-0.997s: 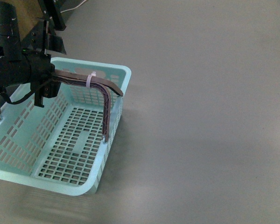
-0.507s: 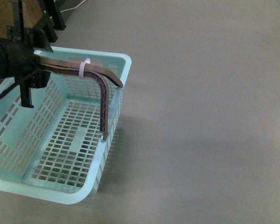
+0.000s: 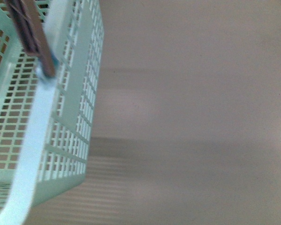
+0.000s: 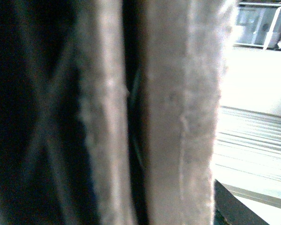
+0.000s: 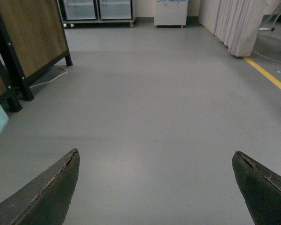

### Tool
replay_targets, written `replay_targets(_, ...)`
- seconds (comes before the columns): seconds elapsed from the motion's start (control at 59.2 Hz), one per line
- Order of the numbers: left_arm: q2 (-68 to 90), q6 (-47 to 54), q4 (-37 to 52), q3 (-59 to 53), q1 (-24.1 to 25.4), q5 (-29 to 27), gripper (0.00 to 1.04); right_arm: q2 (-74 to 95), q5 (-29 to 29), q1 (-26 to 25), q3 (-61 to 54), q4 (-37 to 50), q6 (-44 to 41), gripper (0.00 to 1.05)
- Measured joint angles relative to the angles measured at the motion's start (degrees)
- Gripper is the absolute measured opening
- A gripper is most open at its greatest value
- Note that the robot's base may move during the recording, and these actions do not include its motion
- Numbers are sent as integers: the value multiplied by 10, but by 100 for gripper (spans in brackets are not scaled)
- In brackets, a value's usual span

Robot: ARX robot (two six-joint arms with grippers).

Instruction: Pick lemon and mango into basket

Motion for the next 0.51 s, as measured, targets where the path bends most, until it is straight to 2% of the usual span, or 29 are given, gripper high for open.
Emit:
replay_targets(0.237, -44, 10, -24, 4, 49, 51, 30, 0, 0, 0, 0, 0, 0, 96)
replay_targets(0.507, -44, 24, -26, 5, 56, 56, 30, 0, 0, 0, 0, 0, 0, 96)
